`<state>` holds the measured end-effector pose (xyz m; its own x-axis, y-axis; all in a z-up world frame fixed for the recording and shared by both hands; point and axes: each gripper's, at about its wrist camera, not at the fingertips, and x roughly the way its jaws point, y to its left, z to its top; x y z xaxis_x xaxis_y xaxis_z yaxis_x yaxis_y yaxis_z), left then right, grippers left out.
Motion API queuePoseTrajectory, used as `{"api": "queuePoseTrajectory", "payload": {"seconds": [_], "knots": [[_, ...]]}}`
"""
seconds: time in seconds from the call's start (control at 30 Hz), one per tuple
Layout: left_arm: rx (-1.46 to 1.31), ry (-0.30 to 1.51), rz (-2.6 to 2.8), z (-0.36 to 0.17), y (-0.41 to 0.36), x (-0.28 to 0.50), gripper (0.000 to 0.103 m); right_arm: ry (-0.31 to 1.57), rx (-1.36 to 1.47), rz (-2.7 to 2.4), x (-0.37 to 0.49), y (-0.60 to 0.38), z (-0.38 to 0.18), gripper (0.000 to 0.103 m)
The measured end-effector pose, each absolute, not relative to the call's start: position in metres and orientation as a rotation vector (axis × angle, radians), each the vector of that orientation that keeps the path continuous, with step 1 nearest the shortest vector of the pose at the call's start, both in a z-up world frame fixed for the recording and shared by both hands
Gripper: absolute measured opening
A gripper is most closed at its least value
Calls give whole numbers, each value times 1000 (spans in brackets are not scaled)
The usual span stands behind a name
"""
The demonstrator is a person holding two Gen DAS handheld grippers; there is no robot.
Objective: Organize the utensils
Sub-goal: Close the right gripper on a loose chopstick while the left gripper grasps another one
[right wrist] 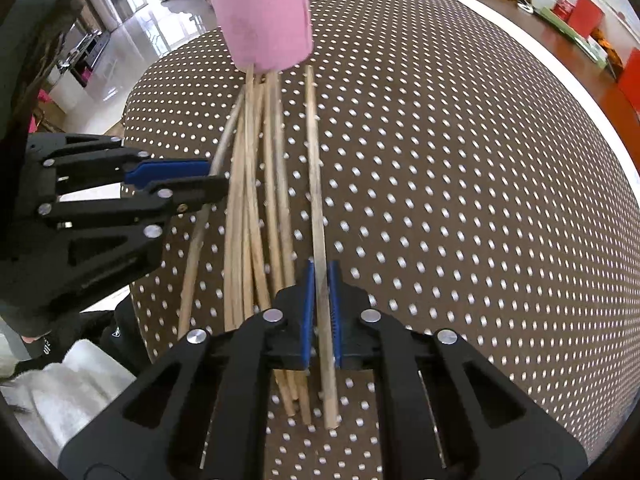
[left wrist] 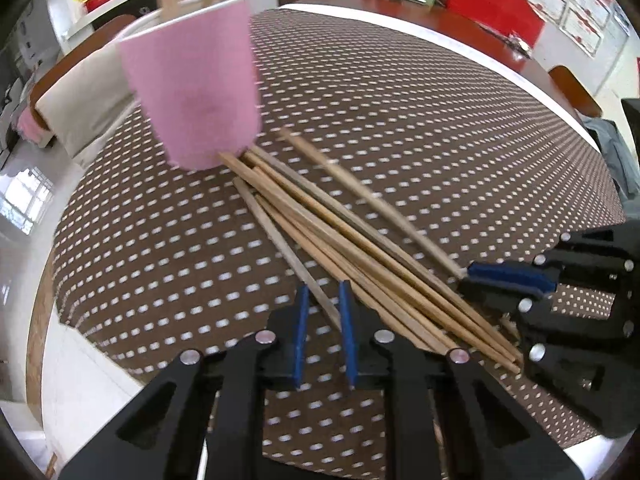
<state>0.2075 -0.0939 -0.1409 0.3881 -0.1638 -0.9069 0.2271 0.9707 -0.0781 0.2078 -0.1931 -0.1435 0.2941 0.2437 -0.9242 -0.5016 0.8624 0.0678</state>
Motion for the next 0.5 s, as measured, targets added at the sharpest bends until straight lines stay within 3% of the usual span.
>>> {"api": "queuePoseTrajectory", "payload": {"seconds": [0.2, 0.5], "knots": [[139, 1124, -331, -142, -138, 219, 12, 1190, -227, 466, 199, -208, -138, 8], [82, 1217, -379, -138, -120, 247, 11, 1199, -162, 386, 218, -232, -129, 9]]}}
